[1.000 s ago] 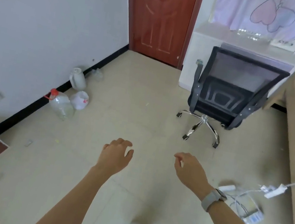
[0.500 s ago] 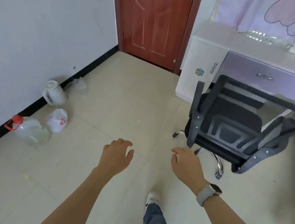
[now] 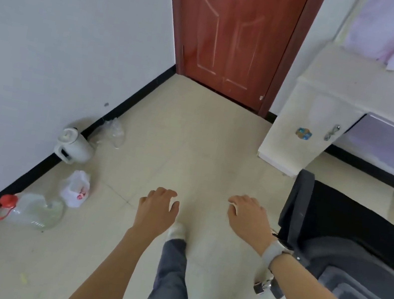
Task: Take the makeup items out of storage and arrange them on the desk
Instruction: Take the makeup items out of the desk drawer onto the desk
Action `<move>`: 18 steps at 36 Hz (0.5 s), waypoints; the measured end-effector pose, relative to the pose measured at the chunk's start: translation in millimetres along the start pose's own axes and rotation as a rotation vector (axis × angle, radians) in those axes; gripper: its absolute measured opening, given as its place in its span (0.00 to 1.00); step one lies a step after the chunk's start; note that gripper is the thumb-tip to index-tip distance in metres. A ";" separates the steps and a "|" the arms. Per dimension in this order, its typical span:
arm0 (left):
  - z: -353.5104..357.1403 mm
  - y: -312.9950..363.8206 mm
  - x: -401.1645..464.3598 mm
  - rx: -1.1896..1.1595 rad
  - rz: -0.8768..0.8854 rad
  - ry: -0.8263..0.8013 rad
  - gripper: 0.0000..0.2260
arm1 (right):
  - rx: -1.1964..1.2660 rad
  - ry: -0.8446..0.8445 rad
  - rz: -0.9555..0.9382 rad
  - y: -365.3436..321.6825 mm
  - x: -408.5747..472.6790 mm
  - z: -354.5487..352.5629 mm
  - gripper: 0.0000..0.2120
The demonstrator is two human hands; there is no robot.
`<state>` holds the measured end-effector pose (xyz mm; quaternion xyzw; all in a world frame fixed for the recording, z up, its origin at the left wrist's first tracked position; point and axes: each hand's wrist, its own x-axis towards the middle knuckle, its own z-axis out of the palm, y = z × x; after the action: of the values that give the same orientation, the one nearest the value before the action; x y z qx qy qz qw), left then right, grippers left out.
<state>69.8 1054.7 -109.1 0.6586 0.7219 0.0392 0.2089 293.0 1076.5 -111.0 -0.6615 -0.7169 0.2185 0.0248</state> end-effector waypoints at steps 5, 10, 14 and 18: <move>-21.7 1.9 118.6 -0.003 0.067 -0.039 0.15 | 0.077 0.003 0.096 -3.7 102.6 -12.2 0.15; -48.9 29.7 226.7 0.023 0.183 -0.079 0.15 | 0.111 0.044 0.196 -7.4 181.9 -42.5 0.15; -51.5 83.6 299.8 0.034 0.306 -0.157 0.16 | 0.117 0.132 0.286 16.7 220.0 -72.6 0.16; -40.1 154.6 356.0 0.085 0.484 -0.217 0.16 | 0.123 0.165 0.429 64.9 243.3 -99.3 0.16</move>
<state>184.0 1427.8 -110.3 0.8206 0.5177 -0.0132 0.2418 356.1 1339.7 -105.5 -0.8116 -0.5408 0.2074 0.0764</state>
